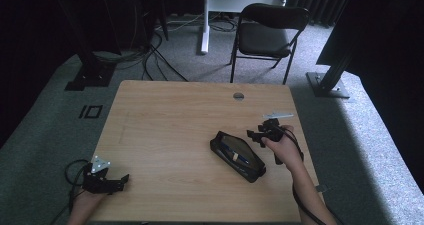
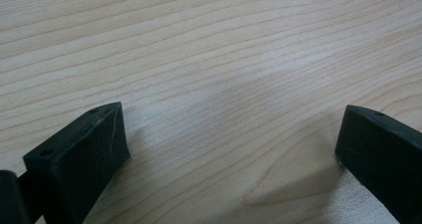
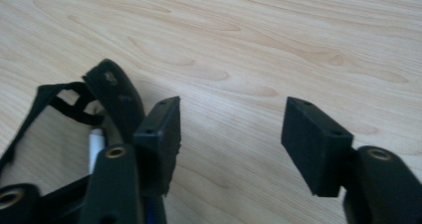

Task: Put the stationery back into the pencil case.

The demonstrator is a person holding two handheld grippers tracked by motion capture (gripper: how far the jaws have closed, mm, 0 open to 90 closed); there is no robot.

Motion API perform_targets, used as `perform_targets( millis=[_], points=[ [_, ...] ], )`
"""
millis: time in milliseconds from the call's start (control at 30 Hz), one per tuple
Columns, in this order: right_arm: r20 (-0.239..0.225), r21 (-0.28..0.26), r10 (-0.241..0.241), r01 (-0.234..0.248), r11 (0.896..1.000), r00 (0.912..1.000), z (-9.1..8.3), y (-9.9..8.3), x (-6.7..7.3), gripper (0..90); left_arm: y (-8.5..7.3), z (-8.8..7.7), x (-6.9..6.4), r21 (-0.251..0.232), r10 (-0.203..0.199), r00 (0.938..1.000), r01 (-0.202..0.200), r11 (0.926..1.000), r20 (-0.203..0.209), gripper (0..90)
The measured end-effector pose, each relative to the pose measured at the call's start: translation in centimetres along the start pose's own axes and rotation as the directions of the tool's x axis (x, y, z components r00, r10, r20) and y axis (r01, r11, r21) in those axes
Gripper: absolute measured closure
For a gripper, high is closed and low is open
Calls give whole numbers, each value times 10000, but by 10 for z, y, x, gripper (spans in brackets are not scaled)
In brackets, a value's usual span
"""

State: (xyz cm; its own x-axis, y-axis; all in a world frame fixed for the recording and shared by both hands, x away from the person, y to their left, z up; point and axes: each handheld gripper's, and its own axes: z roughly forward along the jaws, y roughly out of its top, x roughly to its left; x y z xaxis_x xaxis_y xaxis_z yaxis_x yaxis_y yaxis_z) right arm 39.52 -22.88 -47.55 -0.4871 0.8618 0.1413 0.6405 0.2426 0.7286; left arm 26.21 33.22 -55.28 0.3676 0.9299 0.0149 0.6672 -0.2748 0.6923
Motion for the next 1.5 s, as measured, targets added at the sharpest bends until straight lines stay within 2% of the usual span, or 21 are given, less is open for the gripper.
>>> perform_targets(
  millis=[67, 133, 200, 367, 767, 900, 1233, 1300, 1367, 1500],
  points=[
    [104, -78, 38, -38, 10000, 9999, 1, -3, -2, 352, 0, 0, 0, 1, 1, 10000, -1, 10000, 1, 2],
    [214, -99, 149, -147, 9998, 9997, 3, -5, -5, 345, 0, 0, 0, 0, 1, 10000, -1, 10000, 0, 2],
    [358, -162, 458, -452, 9988, 9983, 4, -8, -8, 320, 0, 0, 0, 1, -3, 10000, 3, 10000, 2, 2],
    [638, -215, 714, -702, 9973, 9954, 6, -16, -17, 295, 0, 0, 0, -2, -1, 10000, 1, 10000, 0, 2],
    [1218, -351, 937, -900, 9953, 9881, 5, -35, -33, 273, 0, 0, 0, 0, -4, 10000, 4, 10000, 1, 2],
    [1414, -410, 1224, -1177, 9922, 9824, 3, -40, -36, 230, 0, 0, 0, -1, -6, 10000, 6, 10000, 1, 2],
    [1774, -545, 1629, -1556, 9863, 9706, -5, -57, -42, 212, 0, 0, 0, 0, -5, 10000, 5, 10000, 0, 2],
    [1851, -643, 1765, -1673, 9838, 9667, -8, -61, -42, 197, 0, 0, 0, -1, -5, 10000, 5, 10000, 0, 2],
    [2035, -687, 1967, -1865, 9801, 9591, -10, -65, -43, 181, 0, 0, 0, 0, -5, 10000, 5, 10000, 0, 2],
    [2145, -773, 2003, -1878, 9792, 9560, -14, -73, -43, 180, 0, 0, 0, -2, -7, 10000, 7, 10000, 1, 2]
  ],
)
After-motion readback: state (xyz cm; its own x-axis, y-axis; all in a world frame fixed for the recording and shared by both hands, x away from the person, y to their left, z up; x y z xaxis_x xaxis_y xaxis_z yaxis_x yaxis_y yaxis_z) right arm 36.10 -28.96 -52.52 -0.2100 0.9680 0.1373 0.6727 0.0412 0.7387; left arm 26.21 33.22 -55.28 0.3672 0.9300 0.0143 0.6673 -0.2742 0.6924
